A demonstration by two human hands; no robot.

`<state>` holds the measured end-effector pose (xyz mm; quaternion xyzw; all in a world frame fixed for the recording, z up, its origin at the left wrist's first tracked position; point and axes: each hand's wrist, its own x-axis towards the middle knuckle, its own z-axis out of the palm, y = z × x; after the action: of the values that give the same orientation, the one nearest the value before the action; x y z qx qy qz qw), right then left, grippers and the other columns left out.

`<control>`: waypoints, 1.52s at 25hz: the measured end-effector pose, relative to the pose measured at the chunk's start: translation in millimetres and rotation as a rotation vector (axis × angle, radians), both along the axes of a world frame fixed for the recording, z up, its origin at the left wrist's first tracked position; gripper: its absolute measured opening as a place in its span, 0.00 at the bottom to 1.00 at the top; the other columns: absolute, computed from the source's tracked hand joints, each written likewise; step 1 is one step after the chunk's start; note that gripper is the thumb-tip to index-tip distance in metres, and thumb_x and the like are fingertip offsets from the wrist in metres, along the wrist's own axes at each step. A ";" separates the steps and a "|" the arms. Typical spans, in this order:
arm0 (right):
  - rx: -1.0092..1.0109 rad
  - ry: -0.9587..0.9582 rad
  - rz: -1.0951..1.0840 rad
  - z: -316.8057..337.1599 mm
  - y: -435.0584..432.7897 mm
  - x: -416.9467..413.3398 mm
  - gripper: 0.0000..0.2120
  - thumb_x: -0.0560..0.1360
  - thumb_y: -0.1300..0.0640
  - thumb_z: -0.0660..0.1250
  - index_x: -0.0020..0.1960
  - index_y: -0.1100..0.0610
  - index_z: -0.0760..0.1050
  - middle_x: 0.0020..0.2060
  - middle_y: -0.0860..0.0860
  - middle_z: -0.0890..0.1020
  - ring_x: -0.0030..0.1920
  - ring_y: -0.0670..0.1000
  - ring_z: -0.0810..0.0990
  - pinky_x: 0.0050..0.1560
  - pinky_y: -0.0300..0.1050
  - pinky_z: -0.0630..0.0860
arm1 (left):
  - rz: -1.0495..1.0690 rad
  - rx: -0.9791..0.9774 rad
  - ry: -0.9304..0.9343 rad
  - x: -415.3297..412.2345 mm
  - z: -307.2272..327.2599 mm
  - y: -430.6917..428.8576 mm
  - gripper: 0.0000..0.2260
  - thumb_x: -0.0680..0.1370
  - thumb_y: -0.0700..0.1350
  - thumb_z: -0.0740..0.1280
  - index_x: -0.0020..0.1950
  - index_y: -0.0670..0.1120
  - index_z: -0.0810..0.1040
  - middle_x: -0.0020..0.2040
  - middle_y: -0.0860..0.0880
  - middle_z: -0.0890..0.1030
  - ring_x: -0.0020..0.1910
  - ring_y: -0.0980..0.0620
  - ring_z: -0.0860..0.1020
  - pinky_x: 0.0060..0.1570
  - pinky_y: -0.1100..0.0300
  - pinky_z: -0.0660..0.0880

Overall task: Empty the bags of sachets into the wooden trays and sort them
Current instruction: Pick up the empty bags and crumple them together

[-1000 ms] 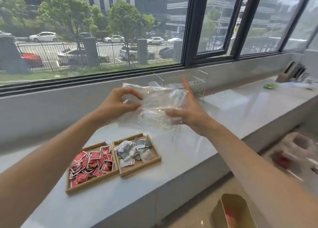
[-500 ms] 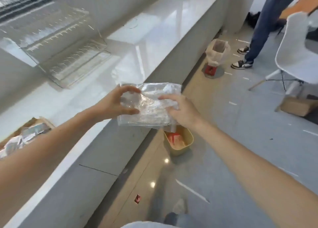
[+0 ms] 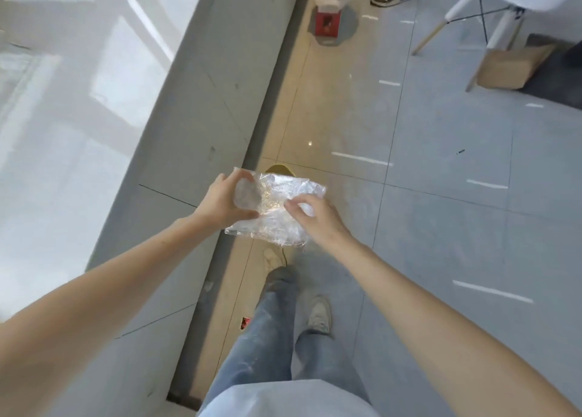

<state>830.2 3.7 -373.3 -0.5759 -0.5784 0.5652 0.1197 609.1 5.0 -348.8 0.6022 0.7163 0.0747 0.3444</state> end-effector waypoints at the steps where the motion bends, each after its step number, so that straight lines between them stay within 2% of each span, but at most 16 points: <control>1: -0.003 -0.023 -0.017 -15.8 7.4 -5.1 0.22 0.74 0.38 0.65 0.61 0.50 0.77 0.63 0.49 0.78 0.65 0.49 0.73 0.65 0.47 0.70 | 0.003 -0.026 -0.009 -2.1 -20.1 12.2 0.31 0.64 0.46 0.81 0.63 0.53 0.70 0.53 0.49 0.72 0.52 0.47 0.70 0.52 0.54 0.70; 2: -0.011 -0.043 -0.037 -28.6 15.4 -10.8 0.18 0.74 0.46 0.68 0.62 0.50 0.76 0.64 0.50 0.76 0.66 0.50 0.72 0.63 0.44 0.69 | 0.005 -0.041 -0.018 -4.8 -38.4 24.1 0.32 0.64 0.45 0.81 0.63 0.52 0.70 0.56 0.46 0.71 0.52 0.47 0.70 0.52 0.55 0.69; 4: -0.034 -0.082 -0.076 -58.6 32.4 -21.7 0.19 0.74 0.58 0.68 0.64 0.51 0.74 0.66 0.51 0.73 0.66 0.52 0.71 0.60 0.40 0.67 | -0.006 -0.053 -0.037 -11.6 -79.4 47.6 0.32 0.65 0.43 0.81 0.64 0.53 0.69 0.59 0.46 0.70 0.54 0.46 0.71 0.54 0.56 0.70; 6: -0.082 -0.147 -0.090 -96.1 50.7 -36.2 0.21 0.74 0.62 0.66 0.66 0.51 0.72 0.67 0.52 0.70 0.66 0.52 0.70 0.59 0.39 0.67 | -0.027 -0.076 -0.048 -22.1 -126.6 71.9 0.32 0.65 0.43 0.80 0.64 0.55 0.68 0.60 0.47 0.70 0.58 0.45 0.71 0.58 0.52 0.72; 9: -0.198 -0.200 -0.094 -157.9 65.7 -62.8 0.19 0.76 0.57 0.64 0.67 0.50 0.72 0.68 0.52 0.71 0.66 0.52 0.71 0.58 0.40 0.66 | -0.036 -0.158 -0.049 -40.4 -197.0 94.5 0.33 0.67 0.42 0.79 0.66 0.56 0.66 0.62 0.46 0.68 0.59 0.45 0.72 0.60 0.50 0.74; 13: -0.447 -0.154 -0.208 -232.5 78.9 -87.8 0.18 0.80 0.51 0.59 0.69 0.52 0.71 0.69 0.51 0.71 0.63 0.47 0.70 0.58 0.40 0.64 | -0.013 -0.232 -0.051 -55.8 -287.5 103.9 0.34 0.69 0.41 0.78 0.70 0.53 0.66 0.65 0.45 0.66 0.60 0.46 0.72 0.59 0.59 0.70; 16: -0.423 -0.253 -0.190 -288.6 89.1 -93.0 0.16 0.81 0.54 0.60 0.67 0.53 0.72 0.68 0.53 0.72 0.62 0.49 0.72 0.57 0.39 0.66 | -0.022 -0.256 -0.030 -55.2 -342.7 106.0 0.35 0.70 0.41 0.77 0.71 0.51 0.65 0.65 0.45 0.66 0.60 0.47 0.71 0.58 0.58 0.71; 19: -0.383 -0.313 -0.153 -338.8 99.1 -92.9 0.15 0.80 0.58 0.62 0.66 0.52 0.72 0.68 0.54 0.72 0.66 0.55 0.73 0.63 0.44 0.70 | -0.018 -0.255 -0.018 -51.9 -383.3 113.9 0.35 0.69 0.39 0.76 0.72 0.50 0.63 0.64 0.44 0.66 0.60 0.45 0.70 0.57 0.54 0.73; 23: -0.382 -0.356 -0.106 -393.8 115.5 -87.8 0.16 0.81 0.59 0.62 0.67 0.52 0.71 0.69 0.53 0.72 0.66 0.55 0.73 0.56 0.39 0.66 | -0.032 -0.274 0.041 -44.8 -429.1 130.1 0.36 0.69 0.36 0.75 0.73 0.50 0.63 0.65 0.44 0.66 0.62 0.45 0.67 0.53 0.53 0.74; 26: -0.460 -0.323 -0.148 -418.4 119.6 -90.7 0.20 0.81 0.61 0.59 0.72 0.49 0.67 0.72 0.52 0.69 0.68 0.55 0.72 0.58 0.42 0.69 | -0.047 -0.281 0.051 -42.9 -461.6 141.3 0.35 0.69 0.34 0.73 0.72 0.51 0.64 0.63 0.45 0.64 0.58 0.48 0.67 0.48 0.60 0.68; 29: -0.604 -0.259 -0.215 -432.4 124.5 -88.5 0.27 0.80 0.62 0.56 0.76 0.46 0.61 0.76 0.50 0.64 0.67 0.52 0.70 0.57 0.43 0.69 | -0.044 -0.218 0.028 -34.7 -483.7 152.5 0.34 0.68 0.33 0.73 0.70 0.50 0.65 0.62 0.44 0.64 0.56 0.47 0.67 0.56 0.57 0.72; 31: -0.662 -0.241 -0.230 -439.7 128.7 -84.9 0.28 0.80 0.62 0.56 0.77 0.46 0.59 0.77 0.48 0.63 0.63 0.48 0.69 0.54 0.41 0.67 | -0.083 -0.211 0.027 -29.4 -492.9 158.4 0.34 0.69 0.34 0.73 0.71 0.50 0.64 0.66 0.43 0.63 0.62 0.44 0.67 0.62 0.52 0.71; 32: -0.675 -0.234 -0.231 -441.8 129.7 -83.1 0.28 0.80 0.62 0.57 0.78 0.46 0.58 0.77 0.48 0.62 0.64 0.48 0.69 0.56 0.41 0.67 | -0.101 -0.229 0.027 -27.8 -495.4 161.3 0.35 0.69 0.35 0.73 0.72 0.49 0.63 0.69 0.42 0.62 0.66 0.42 0.66 0.65 0.50 0.70; 34: -0.676 -0.249 -0.239 -446.1 131.9 -81.1 0.28 0.80 0.62 0.58 0.78 0.47 0.59 0.76 0.49 0.64 0.70 0.51 0.69 0.60 0.42 0.67 | -0.118 -0.274 0.028 -26.1 -499.6 165.3 0.36 0.71 0.38 0.75 0.74 0.49 0.61 0.75 0.39 0.57 0.73 0.40 0.61 0.70 0.48 0.65; 36: -0.664 -0.267 -0.266 -446.2 132.9 -81.3 0.27 0.79 0.62 0.58 0.77 0.47 0.62 0.73 0.51 0.69 0.67 0.53 0.72 0.59 0.42 0.68 | -0.140 -0.319 0.054 -23.3 -498.2 163.1 0.35 0.73 0.43 0.75 0.75 0.49 0.61 0.76 0.39 0.57 0.74 0.38 0.61 0.71 0.48 0.64; 38: -0.664 -0.279 -0.278 -438.4 135.9 -82.2 0.26 0.78 0.62 0.57 0.76 0.49 0.63 0.69 0.54 0.72 0.62 0.55 0.74 0.57 0.43 0.70 | -0.142 -0.331 0.082 -18.6 -493.5 156.9 0.31 0.74 0.46 0.73 0.74 0.49 0.63 0.74 0.40 0.61 0.70 0.38 0.65 0.68 0.48 0.66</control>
<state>748.0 139.6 -811.7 -0.7275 -0.2913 0.6163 -0.0777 590.4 162.0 -842.4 0.5891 0.6878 -0.0933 0.4138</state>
